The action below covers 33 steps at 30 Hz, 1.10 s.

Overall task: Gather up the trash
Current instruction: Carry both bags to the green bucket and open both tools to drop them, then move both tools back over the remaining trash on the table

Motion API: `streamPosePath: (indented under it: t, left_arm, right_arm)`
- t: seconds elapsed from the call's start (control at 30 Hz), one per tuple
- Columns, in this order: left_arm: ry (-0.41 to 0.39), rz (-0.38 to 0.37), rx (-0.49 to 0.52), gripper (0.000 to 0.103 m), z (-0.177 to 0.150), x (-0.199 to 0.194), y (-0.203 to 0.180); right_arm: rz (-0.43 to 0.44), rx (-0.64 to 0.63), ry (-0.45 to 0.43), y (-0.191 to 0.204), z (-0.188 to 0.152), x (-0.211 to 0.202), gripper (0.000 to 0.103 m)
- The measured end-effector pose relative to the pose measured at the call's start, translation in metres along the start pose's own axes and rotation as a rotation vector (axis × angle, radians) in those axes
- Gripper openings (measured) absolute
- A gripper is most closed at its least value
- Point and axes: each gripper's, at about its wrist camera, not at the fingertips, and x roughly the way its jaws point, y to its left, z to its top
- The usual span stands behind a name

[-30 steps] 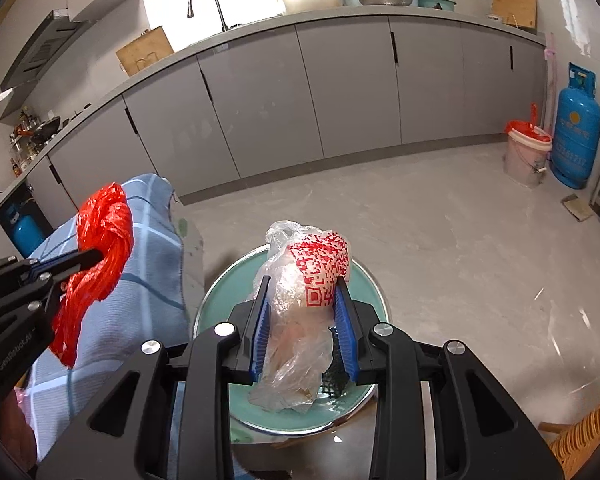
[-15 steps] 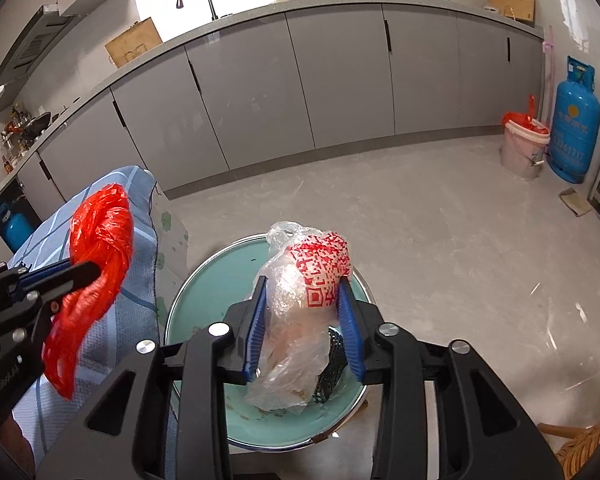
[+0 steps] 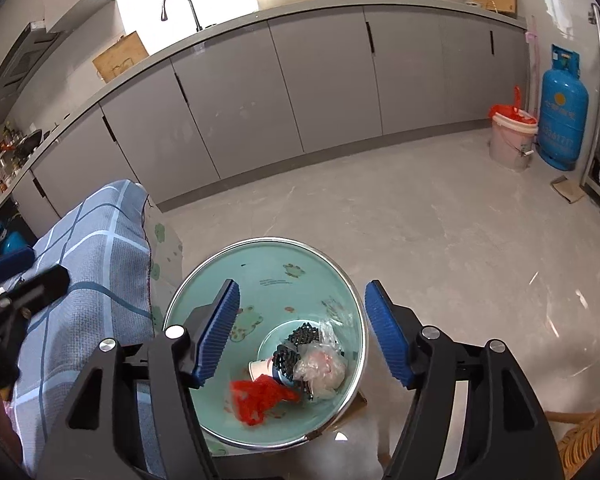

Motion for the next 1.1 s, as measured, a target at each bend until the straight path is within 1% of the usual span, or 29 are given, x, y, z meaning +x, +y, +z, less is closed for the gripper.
streamPosePath:
  t: [0.13,0.27,0.37,0.47,0.53,0.67,0.73,0.8,0.9,0.93,1.03,1.1]
  left_arm:
    - [-0.019,0.015,-0.020,0.085,0.004,-0.015,0.012]
    - [-0.036,0.029,-0.029,0.086,0.005,-0.034,0.022]
    - [-0.046,0.041,-0.047,0.086,0.003,-0.051,0.034]
    - [-0.074,0.060,-0.056,0.088,0.002,-0.072,0.047]
    - [-0.090,0.077,-0.064,0.089,0.000,-0.086,0.059]
    - [-0.109,0.124,-0.099,0.090,-0.011,-0.115,0.091]
    - [-0.114,0.159,-0.123,0.092,-0.020,-0.129,0.110]
    - [-0.114,0.210,-0.147,0.092,-0.035,-0.142,0.133]
    - [-0.094,0.279,-0.180,0.092,-0.057,-0.153,0.161]
    - [-0.079,0.316,-0.204,0.092,-0.070,-0.158,0.177]
    - [-0.031,0.396,-0.253,0.092,-0.099,-0.164,0.210]
    - [0.020,0.448,-0.296,0.092,-0.123,-0.166,0.235]
  right_arm:
    - [0.007,0.001,0.002,0.006,-0.003,-0.009,0.069]
    - [0.029,-0.001,0.002,0.018,-0.006,-0.020,0.071]
    - [0.059,-0.017,-0.001,0.035,-0.008,-0.030,0.073]
    - [0.103,-0.044,0.002,0.060,-0.012,-0.040,0.074]
    - [0.129,-0.062,0.004,0.074,-0.014,-0.046,0.075]
    - [0.192,-0.117,0.013,0.112,-0.024,-0.060,0.078]
    - [0.219,-0.140,0.023,0.128,-0.028,-0.065,0.079]
    - [0.250,-0.169,0.033,0.147,-0.035,-0.070,0.079]
    - [0.283,-0.211,0.043,0.172,-0.043,-0.075,0.079]
    - [0.295,-0.227,0.046,0.182,-0.046,-0.076,0.079]
    - [0.318,-0.263,0.051,0.205,-0.051,-0.080,0.079]
    - [0.333,-0.290,0.051,0.222,-0.056,-0.082,0.079]
